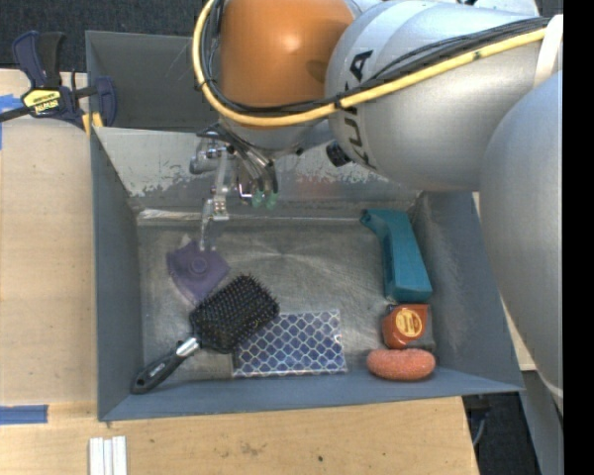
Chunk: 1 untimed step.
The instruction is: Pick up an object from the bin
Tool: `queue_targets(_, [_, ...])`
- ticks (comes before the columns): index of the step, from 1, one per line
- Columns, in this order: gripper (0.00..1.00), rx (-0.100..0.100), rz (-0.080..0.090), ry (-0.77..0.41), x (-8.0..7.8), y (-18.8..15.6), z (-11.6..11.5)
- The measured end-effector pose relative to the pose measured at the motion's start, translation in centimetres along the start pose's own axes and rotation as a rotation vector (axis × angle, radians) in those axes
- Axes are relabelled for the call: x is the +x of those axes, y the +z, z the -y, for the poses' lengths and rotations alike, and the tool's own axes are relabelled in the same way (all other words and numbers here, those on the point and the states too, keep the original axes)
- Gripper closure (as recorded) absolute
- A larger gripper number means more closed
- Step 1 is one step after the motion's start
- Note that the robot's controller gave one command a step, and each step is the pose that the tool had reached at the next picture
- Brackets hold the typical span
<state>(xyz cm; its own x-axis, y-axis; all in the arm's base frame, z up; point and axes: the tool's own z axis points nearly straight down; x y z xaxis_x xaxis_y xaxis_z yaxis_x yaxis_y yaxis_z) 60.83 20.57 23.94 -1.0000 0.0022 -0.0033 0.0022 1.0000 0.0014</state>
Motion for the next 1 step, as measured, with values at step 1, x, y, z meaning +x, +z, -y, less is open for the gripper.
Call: queue_targets(1, [0.00,0.000,0.000,0.000,0.00,0.00,0.00])
